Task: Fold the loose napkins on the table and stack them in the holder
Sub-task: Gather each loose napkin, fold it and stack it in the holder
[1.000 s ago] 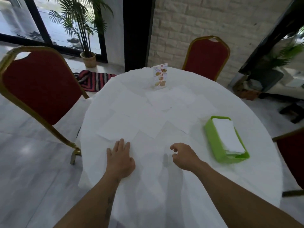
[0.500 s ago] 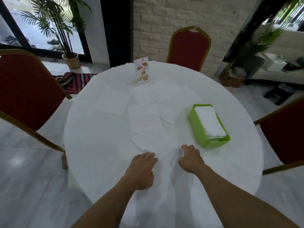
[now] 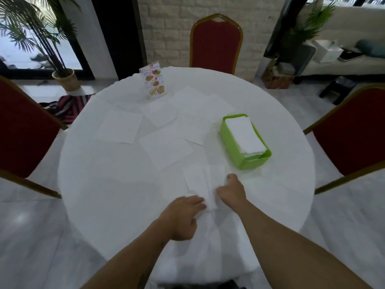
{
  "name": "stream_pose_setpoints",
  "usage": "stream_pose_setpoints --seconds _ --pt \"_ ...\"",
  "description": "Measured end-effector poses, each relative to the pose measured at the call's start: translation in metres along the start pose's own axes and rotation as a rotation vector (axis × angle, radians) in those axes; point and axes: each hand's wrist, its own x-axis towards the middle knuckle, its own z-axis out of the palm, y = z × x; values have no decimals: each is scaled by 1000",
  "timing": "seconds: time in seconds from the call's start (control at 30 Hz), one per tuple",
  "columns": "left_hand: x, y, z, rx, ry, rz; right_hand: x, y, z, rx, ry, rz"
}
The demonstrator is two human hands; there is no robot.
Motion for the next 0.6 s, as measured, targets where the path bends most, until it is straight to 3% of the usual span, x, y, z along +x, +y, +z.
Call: stream_pose_setpoints --seconds 0.17,0.37,0.5,0.6 --pt "-1 -4 -1 -20 50 -35 1 0 1 207 -27 65" --pt "-5 -18 -7 -49 197 -121 5 -10 -5 275 -40 53" --pt "-12 -25 -8 63 99 -202 4 -10 -5 -46 91 48" --pt "-14 -25 -7 95 5 -240 0 -4 0 -154 69 126"
